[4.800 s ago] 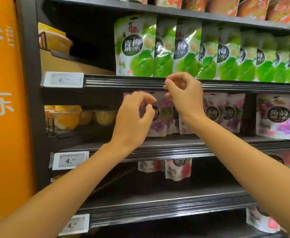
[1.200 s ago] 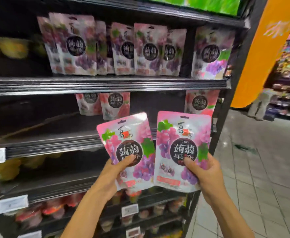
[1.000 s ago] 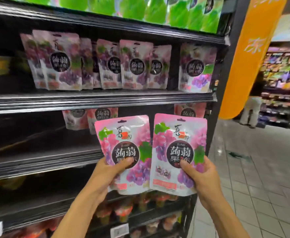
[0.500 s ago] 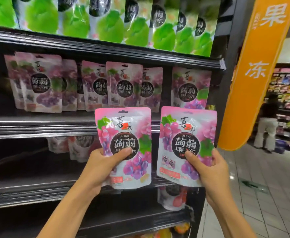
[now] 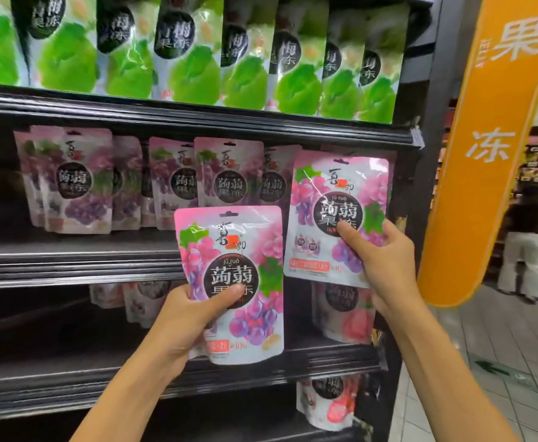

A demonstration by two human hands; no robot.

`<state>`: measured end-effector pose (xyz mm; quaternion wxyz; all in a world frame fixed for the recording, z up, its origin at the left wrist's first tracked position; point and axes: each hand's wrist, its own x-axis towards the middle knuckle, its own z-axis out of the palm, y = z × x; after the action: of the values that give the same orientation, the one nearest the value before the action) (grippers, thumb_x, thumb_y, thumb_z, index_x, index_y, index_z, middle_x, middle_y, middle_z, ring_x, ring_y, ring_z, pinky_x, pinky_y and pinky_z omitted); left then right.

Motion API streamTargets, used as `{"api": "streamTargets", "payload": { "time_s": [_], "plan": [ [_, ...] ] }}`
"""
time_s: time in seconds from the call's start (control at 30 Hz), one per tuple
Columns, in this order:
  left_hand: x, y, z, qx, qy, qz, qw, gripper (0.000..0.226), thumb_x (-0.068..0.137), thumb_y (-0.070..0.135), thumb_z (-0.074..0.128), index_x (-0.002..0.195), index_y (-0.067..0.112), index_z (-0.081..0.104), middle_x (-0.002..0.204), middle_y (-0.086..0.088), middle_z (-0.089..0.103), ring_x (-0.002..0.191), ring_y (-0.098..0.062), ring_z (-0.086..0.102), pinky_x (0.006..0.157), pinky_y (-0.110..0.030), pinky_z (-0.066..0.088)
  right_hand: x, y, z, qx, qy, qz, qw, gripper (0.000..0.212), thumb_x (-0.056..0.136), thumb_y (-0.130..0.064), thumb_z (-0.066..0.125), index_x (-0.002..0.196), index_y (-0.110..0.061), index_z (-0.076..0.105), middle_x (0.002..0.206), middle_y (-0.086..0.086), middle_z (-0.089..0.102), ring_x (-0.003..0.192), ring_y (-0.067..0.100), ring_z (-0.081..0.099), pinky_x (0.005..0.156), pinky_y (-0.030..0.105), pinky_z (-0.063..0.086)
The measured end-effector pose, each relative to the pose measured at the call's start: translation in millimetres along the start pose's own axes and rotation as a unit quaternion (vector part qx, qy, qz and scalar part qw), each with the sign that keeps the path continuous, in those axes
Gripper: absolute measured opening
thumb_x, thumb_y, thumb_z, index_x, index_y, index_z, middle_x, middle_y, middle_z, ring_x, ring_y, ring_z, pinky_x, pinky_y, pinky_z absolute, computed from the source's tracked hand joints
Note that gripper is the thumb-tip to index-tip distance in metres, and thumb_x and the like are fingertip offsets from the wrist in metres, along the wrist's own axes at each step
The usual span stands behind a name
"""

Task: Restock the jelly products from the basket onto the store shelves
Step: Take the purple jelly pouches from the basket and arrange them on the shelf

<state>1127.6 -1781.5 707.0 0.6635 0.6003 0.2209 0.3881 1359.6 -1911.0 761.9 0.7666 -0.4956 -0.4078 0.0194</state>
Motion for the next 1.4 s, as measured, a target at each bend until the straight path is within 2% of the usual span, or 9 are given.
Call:
{"api": "streamTargets", "payload": {
  "time_s": [0.27,0.37,0.47,0.67,0.77,0.93,1.07,1.2,1.4],
  "plan": [
    [-6,10,-5,0.017,-0.003,0.014,1.000,0.041,0.045,0.044,0.085,0.082,0.027,0.078,0.086,-0.007,0.078,0.072,-0.020,0.076,0.048,-0.029,0.055,31,0,27,-0.045,0.000,0.001,0.999,0.028,0.073,-0.030,0.085,0.088,-0.014,0.068,0.083,-0.005,0.076,0.079,0.008,0.072,0.076,0.033,0.061],
    [-6,14,-7,0.026,-0.009,0.024,0.999,0.045,0.044,0.044,0.089,0.084,0.028,0.077,0.088,-0.007,0.078,0.076,-0.022,0.076,0.050,-0.031,0.057,36,1,34,-0.054,0.012,0.005,0.998,0.046,0.073,-0.034,0.085,0.095,0.000,0.063,0.093,0.017,0.070,0.086,0.018,0.064,0.087,0.049,0.055],
    [-5,15,-9,0.033,-0.009,0.021,0.999,0.047,0.044,0.042,0.095,0.086,0.028,0.077,0.090,-0.007,0.078,0.079,-0.023,0.076,0.056,-0.035,0.058,45,-1,38,-0.056,0.025,-0.028,0.998,0.039,0.074,-0.032,0.085,0.098,-0.008,0.066,0.094,0.006,0.073,0.089,0.023,0.069,0.085,0.049,0.057],
    [0,13,-7,0.017,-0.004,0.012,1.000,0.044,0.046,0.040,0.091,0.085,0.026,0.077,0.090,-0.008,0.078,0.079,-0.024,0.076,0.055,-0.036,0.059,54,15,40,-0.117,0.019,-0.002,0.993,0.090,0.074,-0.043,0.082,0.144,-0.003,0.041,0.147,0.010,0.049,0.136,0.025,0.044,0.114,0.045,0.037],
    [1,9,-4,0.014,0.000,0.008,1.000,0.048,0.046,0.042,0.087,0.088,0.021,0.076,0.090,-0.009,0.078,0.078,-0.024,0.076,0.054,-0.035,0.059,52,13,30,-0.125,-0.030,0.023,0.991,0.077,0.077,-0.043,0.081,0.139,-0.011,0.049,0.134,-0.010,0.057,0.123,0.014,0.054,0.100,0.032,0.048],
    [5,6,-1,0.004,-0.003,0.019,1.000,0.043,0.045,0.040,0.086,0.084,0.023,0.076,0.087,-0.008,0.078,0.074,-0.023,0.076,0.050,-0.030,0.057,48,5,4,-0.186,-0.107,-0.035,0.976,0.027,0.078,-0.021,0.083,0.100,-0.019,0.068,0.095,0.000,0.076,0.094,0.015,0.072,0.087,0.035,0.058],
    [7,6,1,0.000,-0.012,0.020,1.000,0.036,0.047,0.040,0.086,0.080,0.029,0.078,0.088,-0.007,0.078,0.076,-0.023,0.076,0.052,-0.032,0.058,44,1,-7,-0.211,-0.111,-0.065,0.969,0.033,0.076,-0.011,0.083,0.100,-0.026,0.065,0.088,0.001,0.076,0.091,0.023,0.070,0.079,0.031,0.058],
    [8,6,4,-0.006,-0.011,0.019,1.000,0.046,0.047,0.039,0.087,0.088,0.021,0.077,0.090,-0.009,0.078,0.078,-0.024,0.076,0.054,-0.033,0.058,45,5,-7,-0.224,-0.081,-0.075,0.968,0.045,0.072,-0.005,0.084,0.108,-0.022,0.063,0.078,-0.013,0.071,0.068,-0.004,0.069,0.066,0.012,0.055],
    [7,7,7,-0.003,-0.026,0.015,1.000,0.041,0.050,0.039,0.087,0.087,0.022,0.078,0.092,-0.010,0.078,0.081,-0.026,0.076,0.057,-0.035,0.059,46,10,3,-0.258,-0.059,-0.069,0.962,0.055,0.074,-0.010,0.084,0.123,-0.016,0.059,0.076,-0.013,0.068,0.061,-0.010,0.066,0.059,0.005,0.049]
  ]
}}
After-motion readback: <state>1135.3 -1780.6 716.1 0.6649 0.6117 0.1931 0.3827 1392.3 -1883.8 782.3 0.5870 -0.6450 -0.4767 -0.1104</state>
